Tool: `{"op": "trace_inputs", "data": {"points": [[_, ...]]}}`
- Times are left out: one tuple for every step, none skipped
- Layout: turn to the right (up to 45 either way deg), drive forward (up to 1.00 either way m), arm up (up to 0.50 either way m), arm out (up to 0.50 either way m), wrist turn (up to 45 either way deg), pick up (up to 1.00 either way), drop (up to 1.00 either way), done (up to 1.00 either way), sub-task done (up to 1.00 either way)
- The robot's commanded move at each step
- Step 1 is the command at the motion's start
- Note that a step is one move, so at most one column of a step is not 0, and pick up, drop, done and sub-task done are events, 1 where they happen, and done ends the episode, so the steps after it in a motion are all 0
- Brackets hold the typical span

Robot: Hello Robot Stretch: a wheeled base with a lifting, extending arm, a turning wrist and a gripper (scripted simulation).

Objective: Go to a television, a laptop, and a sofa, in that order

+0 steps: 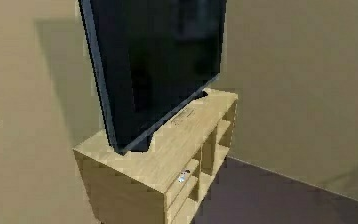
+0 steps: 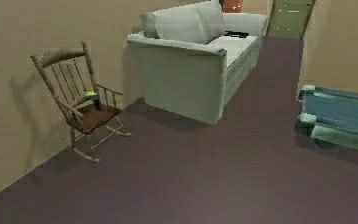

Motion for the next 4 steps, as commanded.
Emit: {"op": "trace_inputs", "data": {"points": [[45.0, 0.00, 0.00, 0.00, 0.0, 0.00, 0.00, 0.00, 0.00], [45.0, 0.00, 0.00, 0.00, 0.0, 0.00, 0.00, 0.00, 0.00], [27.0, 0.00, 0.00, 0.00, 0.0, 0.00, 0.00, 0.00, 0.00], [0.0, 1.00, 0.00, 0.00, 0.0, 0.00, 0.00, 0.00, 0.00]]}}
